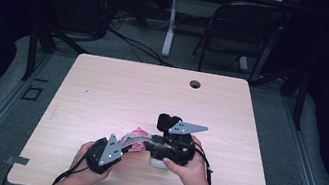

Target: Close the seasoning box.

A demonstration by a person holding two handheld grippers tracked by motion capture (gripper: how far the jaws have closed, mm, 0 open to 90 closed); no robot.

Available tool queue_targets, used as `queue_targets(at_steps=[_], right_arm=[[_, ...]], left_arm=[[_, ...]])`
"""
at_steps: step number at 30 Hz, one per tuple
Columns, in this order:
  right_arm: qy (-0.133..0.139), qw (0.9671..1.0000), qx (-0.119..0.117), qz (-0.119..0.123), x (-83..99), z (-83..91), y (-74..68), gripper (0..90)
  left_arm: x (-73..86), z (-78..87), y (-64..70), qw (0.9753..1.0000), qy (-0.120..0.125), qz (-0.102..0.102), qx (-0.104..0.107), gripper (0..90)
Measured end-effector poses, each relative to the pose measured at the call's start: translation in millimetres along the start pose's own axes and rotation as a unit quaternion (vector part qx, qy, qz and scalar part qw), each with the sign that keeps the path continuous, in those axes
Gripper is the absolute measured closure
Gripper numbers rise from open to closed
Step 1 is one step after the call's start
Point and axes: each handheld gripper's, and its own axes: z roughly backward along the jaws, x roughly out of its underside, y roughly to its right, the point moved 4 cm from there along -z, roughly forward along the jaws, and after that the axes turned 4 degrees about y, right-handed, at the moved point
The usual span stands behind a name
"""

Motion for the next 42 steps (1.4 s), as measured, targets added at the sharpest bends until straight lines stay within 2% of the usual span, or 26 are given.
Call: queue_targets(at_steps=[1,3,7,8,9,10,11,12,13,14,15,16,18,26,34,37,40,42], right_arm=[[0.0,1.0,0.0,0.0,0.0,0.0,0.0,56.7],[0.009,1.0,-0.001,0.0,-1.5,3.1,1.0,55.0],[0.026,0.9996,-0.003,-0.009,-3.5,7.4,2.9,54.3],[0.034,0.9994,0.002,-0.01,-5.0,11.4,5.2,54.2],[0.034,0.9994,0.002,-0.01,-5.0,11.4,5.2,54.2],[0.047,0.9988,0.007,-0.013,-6.3,14.6,6.4,54.2],[0.047,0.9988,0.007,-0.013,-6.3,14.6,6.4,54.2],[0.054,0.9983,0.013,-0.015,-7.3,17.4,8.4,54.2],[0.054,0.9983,0.013,-0.015,-7.3,17.4,8.4,54.2],[0.062,0.9977,0.018,-0.019,-7.9,19.0,9.8,54.2],[0.062,0.9977,0.018,-0.019,-7.9,19.0,9.8,54.2],[0.063,0.9976,0.018,-0.02,-8.1,19.2,10.4,54.2],[0.065,0.9974,0.021,-0.023,-8.0,19.6,11.4,54.3],[0.06,0.9975,0.025,-0.025,-7.2,19.4,14.3,54.3],[0.057,0.9973,0.032,-0.033,-5.7,19.0,17.9,54.4],[0.055,0.9974,0.033,-0.034,-5.0,18.2,18.1,56.1],[0.047,0.9977,0.038,-0.029,-3.6,19.1,20.6,57.4],[0.052,0.9974,0.038,-0.033,-3.8,19.6,21.8,57.8]], left_arm=[[0.0,0.0,0.0,1.0,0.0,0.0,0.0,89.4],[-0.1,0.7,-4.2,0.9998,0.007,0.021,0.004,89.6],[-0.3,2.2,-10.1,0.9992,0.012,0.039,0.005,89.7],[-0.1,3.6,-14.7,0.9987,0.015,0.048,0.004,89.7],[-0.1,3.6,-14.7,0.9987,0.015,0.048,0.004,89.7],[0.5,4.5,-18.7,0.9979,0.019,0.061,0.004,89.7],[0.5,4.5,-18.7,0.9979,0.019,0.061,0.004,89.7],[1.9,5.5,-25.1,0.9966,0.023,0.079,0.006,89.7],[1.9,5.5,-25.1,0.9966,0.023,0.079,0.006,89.7],[3.8,6.2,-30.4,0.9948,0.027,0.098,0.008,89.7],[3.8,6.2,-30.4,0.9948,0.027,0.098,0.008,89.7],[5.1,6.7,-34.2,0.9931,0.03,0.113,0.008,89.7],[5.8,8.1,-38.5,0.9916,0.034,0.125,0.006,89.7],[7.9,10.9,-50.6,0.9888,0.035,0.145,-0.002,89.7],[8.2,13.5,-58.0,0.9873,0.038,0.154,-0.006,89.8],[7.4,15.8,-62.7,0.9862,0.044,0.159,-0.015,89.8],[6.4,18.5,-69.3,0.986,0.045,0.159,-0.025,89.8],[5.9,20.2,-73.1,0.9859,0.044,0.158,-0.032,89.8]])
